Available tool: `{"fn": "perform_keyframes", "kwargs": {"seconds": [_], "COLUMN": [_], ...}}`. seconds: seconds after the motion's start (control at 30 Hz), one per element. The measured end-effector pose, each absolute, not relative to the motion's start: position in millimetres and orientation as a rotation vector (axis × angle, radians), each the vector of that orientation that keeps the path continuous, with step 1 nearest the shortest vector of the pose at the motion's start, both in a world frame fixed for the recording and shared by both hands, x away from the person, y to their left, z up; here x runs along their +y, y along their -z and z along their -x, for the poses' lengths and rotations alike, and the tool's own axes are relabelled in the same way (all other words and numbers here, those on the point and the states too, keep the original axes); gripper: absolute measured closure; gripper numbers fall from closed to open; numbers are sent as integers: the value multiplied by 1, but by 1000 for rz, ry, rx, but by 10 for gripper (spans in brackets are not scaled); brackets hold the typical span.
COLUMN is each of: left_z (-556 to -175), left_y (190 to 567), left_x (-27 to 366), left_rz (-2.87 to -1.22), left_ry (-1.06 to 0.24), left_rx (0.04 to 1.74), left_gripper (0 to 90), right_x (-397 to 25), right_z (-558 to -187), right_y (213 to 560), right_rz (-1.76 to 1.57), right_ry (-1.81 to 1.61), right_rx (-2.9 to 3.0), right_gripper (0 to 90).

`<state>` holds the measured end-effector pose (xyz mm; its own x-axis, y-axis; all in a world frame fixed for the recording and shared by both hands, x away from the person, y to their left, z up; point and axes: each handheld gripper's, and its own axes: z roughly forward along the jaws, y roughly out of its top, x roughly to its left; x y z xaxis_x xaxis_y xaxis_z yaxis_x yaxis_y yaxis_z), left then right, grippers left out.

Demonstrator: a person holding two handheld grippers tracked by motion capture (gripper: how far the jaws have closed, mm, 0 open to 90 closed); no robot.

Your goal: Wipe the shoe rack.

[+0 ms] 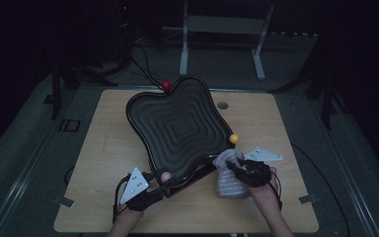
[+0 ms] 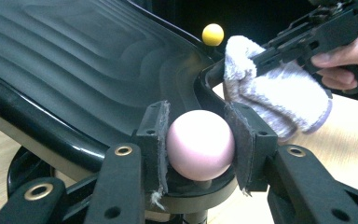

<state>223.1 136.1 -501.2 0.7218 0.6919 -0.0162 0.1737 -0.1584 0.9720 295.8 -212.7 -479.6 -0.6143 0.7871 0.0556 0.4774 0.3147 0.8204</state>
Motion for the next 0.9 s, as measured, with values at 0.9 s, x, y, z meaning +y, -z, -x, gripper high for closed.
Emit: {"fn": "perform_keyframes", "kwargs": {"seconds": [0.9], "left_z": [-224], "left_y": [501], "left_x": [135], "left_rz": [-1702], "left_ry": [-506], "left_rx": [684], "left_gripper": [605], "right_x": [-172], "right_z": [-298], "right_y": [477], "right_rz": [-1047], "right_ry": [-1310], "right_rx": [2314], "right_gripper": [709]}}
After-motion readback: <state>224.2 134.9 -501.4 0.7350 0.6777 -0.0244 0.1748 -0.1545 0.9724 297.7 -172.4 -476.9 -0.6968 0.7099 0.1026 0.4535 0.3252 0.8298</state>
